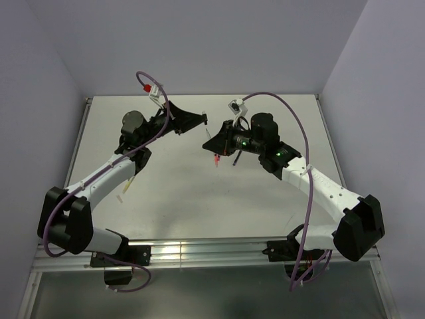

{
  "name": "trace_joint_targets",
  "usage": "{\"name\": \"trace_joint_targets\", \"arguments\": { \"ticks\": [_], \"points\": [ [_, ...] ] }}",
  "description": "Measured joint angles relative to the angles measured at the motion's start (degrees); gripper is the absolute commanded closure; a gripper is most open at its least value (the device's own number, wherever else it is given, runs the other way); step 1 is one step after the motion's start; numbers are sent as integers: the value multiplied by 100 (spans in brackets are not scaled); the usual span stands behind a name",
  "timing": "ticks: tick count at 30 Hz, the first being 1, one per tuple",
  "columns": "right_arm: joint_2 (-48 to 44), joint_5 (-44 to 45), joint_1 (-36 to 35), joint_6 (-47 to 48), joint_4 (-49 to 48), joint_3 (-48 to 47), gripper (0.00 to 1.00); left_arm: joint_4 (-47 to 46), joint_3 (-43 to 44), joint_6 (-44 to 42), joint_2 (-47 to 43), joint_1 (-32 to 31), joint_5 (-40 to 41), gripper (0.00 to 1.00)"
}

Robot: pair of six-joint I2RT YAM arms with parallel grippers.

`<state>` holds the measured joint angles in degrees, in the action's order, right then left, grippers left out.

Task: Insert the pens into the pen caps
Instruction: Insert the pen cap onto the pen.

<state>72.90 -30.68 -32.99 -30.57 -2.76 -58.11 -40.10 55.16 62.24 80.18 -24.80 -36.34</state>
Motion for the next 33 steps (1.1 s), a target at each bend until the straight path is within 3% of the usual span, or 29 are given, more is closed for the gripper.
{"name": "trace_joint_targets", "arguments": {
  "ticks": [33],
  "points": [
    [-109, 85, 70, 17, 0, 0, 100, -232, 0, 66, 271, -22, -197, 100]
  ]
}}
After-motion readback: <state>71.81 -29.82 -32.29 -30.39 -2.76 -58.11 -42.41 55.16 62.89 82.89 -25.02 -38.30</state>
